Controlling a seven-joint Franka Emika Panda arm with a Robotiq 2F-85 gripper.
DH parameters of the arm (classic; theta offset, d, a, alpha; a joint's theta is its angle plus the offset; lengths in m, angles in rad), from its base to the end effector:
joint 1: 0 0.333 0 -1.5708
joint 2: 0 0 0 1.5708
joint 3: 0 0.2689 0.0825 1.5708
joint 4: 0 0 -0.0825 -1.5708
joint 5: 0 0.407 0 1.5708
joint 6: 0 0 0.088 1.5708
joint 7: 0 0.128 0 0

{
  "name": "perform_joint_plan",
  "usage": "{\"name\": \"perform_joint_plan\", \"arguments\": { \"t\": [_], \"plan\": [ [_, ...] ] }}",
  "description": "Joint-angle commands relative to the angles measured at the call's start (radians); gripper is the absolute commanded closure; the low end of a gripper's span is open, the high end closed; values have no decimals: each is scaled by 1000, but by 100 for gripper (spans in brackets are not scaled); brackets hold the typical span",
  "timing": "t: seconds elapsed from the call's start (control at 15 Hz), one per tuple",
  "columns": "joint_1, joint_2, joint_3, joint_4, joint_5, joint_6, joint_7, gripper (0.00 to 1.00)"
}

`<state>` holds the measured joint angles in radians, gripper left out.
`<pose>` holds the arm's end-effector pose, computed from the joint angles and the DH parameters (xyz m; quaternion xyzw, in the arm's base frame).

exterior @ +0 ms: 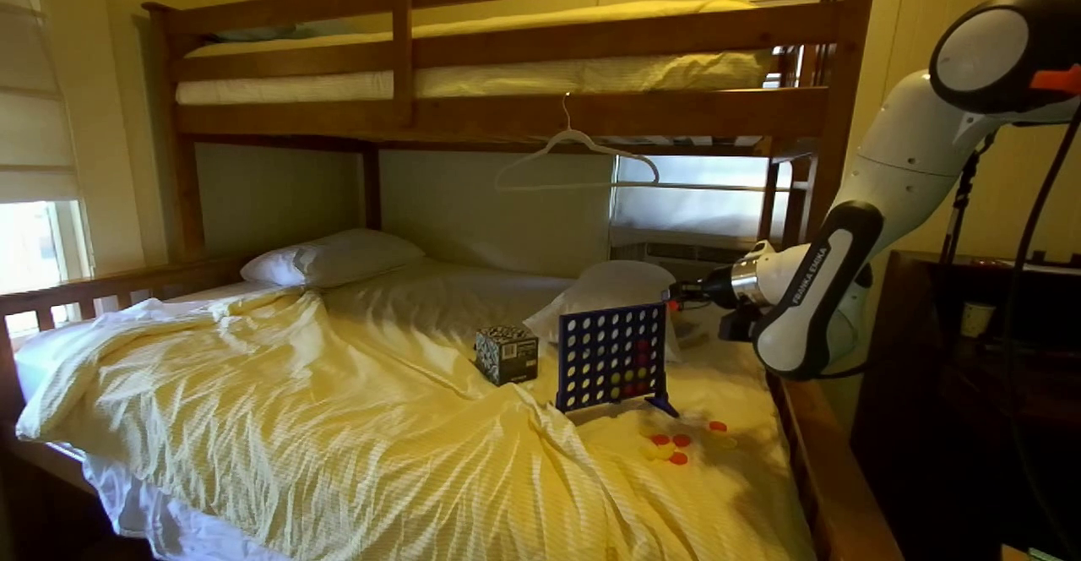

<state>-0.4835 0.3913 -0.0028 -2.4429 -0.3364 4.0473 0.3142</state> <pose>0.4863 -0.1992 0.2221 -0.8085 0.1679 -0.5640 0.0005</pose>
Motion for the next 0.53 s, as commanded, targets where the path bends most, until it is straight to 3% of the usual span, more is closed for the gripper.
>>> {"name": "perform_joint_plan", "arguments": {
  "t": [0.0,0.47],
  "plan": [
    [23,32,-24,43,-18,38,59,91],
    [44,67,-22,87,18,86,81,91]
  ]
}}
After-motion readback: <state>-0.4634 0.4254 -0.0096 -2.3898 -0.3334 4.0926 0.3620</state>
